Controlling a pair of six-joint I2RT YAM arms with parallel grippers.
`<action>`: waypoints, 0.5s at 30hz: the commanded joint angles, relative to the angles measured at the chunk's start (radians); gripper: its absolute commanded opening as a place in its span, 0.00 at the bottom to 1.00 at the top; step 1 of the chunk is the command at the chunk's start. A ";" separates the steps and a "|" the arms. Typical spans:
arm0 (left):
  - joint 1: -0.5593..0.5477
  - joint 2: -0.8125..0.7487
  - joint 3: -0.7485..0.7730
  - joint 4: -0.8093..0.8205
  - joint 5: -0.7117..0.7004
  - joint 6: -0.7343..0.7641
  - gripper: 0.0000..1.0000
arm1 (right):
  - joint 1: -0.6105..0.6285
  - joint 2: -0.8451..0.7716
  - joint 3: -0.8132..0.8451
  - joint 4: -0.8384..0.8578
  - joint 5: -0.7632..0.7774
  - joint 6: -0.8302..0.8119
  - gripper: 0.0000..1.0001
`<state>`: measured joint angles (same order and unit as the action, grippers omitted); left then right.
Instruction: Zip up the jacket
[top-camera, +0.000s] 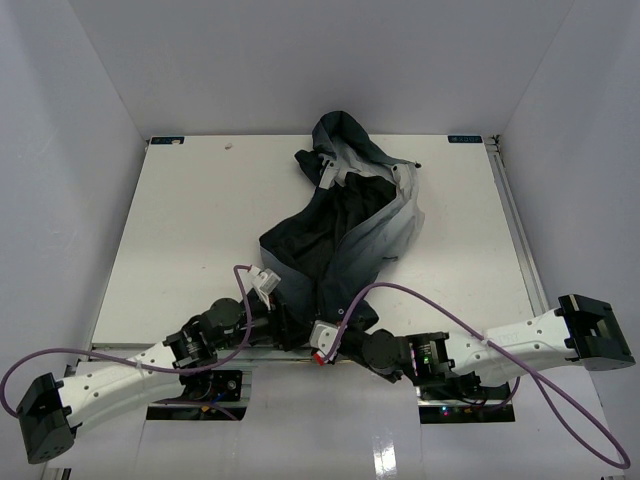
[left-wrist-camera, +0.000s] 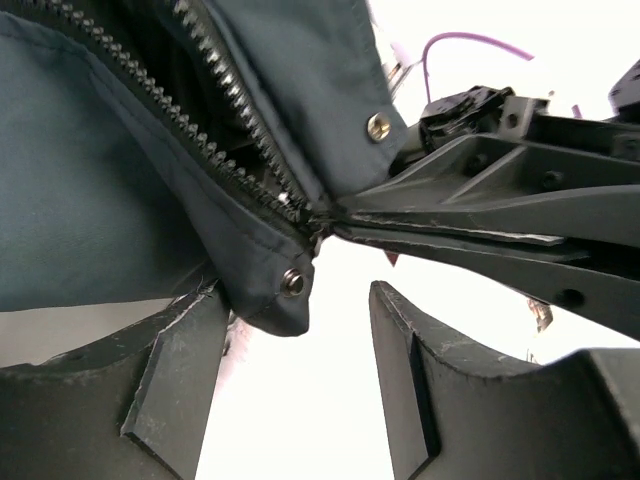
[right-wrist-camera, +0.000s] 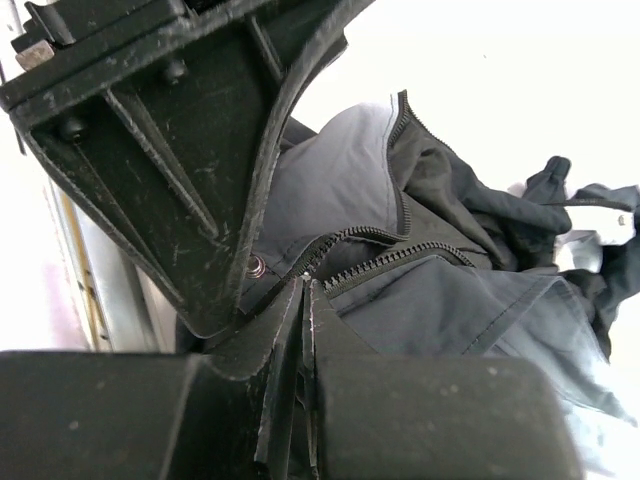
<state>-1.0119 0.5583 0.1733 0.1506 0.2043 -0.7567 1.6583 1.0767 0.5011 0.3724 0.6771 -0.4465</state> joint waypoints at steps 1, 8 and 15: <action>-0.004 -0.046 -0.010 0.002 -0.022 -0.037 0.68 | 0.012 0.000 0.032 0.102 -0.002 0.080 0.08; -0.004 -0.007 -0.033 0.077 -0.030 -0.046 0.40 | 0.015 -0.010 0.018 0.109 -0.014 0.107 0.08; -0.004 0.068 -0.048 0.155 0.000 -0.049 0.00 | 0.016 -0.003 0.019 0.125 0.006 0.103 0.08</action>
<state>-1.0119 0.6033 0.1425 0.2521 0.1865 -0.8017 1.6683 1.0779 0.4995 0.4030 0.6663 -0.3610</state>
